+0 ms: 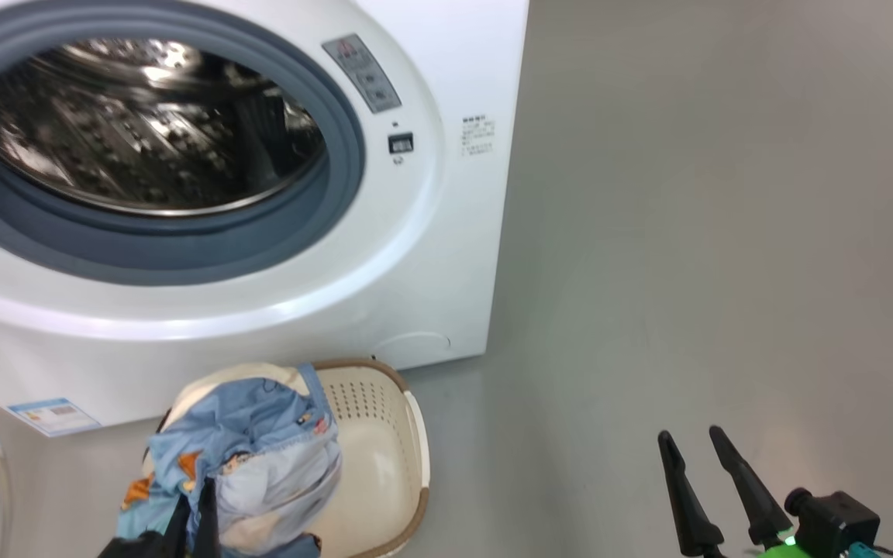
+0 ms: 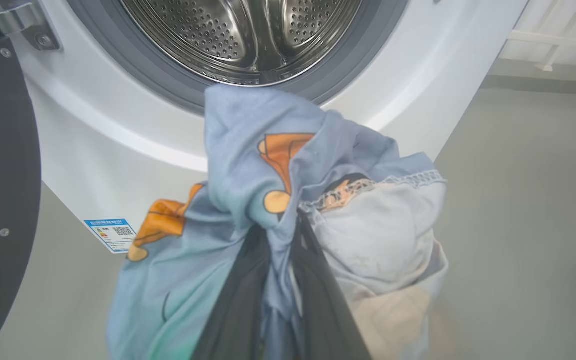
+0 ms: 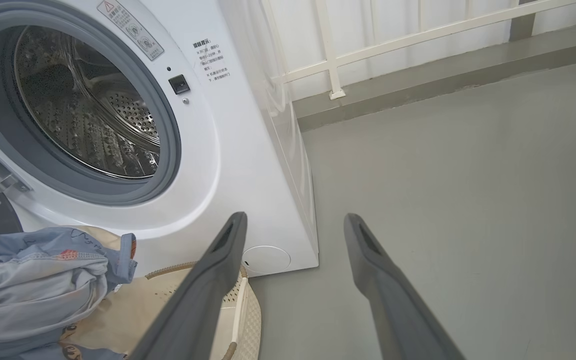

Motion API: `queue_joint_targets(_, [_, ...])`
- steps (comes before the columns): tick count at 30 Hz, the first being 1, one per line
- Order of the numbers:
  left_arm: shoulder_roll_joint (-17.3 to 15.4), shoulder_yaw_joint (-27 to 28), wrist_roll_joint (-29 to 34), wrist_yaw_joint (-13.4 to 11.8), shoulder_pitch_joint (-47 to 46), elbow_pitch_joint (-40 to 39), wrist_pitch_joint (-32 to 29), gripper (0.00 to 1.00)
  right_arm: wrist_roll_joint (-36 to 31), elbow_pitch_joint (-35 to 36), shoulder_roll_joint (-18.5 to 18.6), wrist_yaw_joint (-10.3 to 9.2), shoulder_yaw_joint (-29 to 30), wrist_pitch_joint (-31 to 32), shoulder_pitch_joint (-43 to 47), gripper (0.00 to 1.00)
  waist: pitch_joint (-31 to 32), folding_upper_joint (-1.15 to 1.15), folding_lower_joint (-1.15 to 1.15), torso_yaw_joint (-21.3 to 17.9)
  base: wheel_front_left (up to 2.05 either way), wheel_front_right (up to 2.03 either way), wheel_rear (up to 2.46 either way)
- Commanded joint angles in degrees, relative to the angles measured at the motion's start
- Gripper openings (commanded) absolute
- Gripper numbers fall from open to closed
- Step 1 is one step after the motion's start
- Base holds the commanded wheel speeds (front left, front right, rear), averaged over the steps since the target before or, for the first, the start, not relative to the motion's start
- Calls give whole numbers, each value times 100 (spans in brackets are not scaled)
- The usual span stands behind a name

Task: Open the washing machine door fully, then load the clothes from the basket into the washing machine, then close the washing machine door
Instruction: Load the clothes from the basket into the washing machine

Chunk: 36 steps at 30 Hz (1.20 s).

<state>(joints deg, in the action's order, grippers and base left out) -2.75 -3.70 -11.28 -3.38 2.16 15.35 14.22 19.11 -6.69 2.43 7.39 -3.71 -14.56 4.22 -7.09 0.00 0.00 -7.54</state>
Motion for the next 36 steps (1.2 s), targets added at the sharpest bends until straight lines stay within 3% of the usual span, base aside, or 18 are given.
queue_joint_targets(1, [-31, 195, 74, -62, 7, -233, 77, 0, -57, 123, 78, 10, -114, -44, 21, 100, 322, 0, 0, 161, 0, 0, 0])
queue_joint_targets(16, [-14, 50, -101, -468, 721, -1104, 77, 0, -157, 185, 260, 10, -10, -44, 416, 100, 907, 0, 0, 277, 0, 0, 0])
queue_joint_targets(36, [-13, -91, 12, -545, 1049, -1536, 78, 0, -188, 218, 343, 10, 86, -44, 610, 100, 1156, 0, 0, 380, 0, 0, 0])
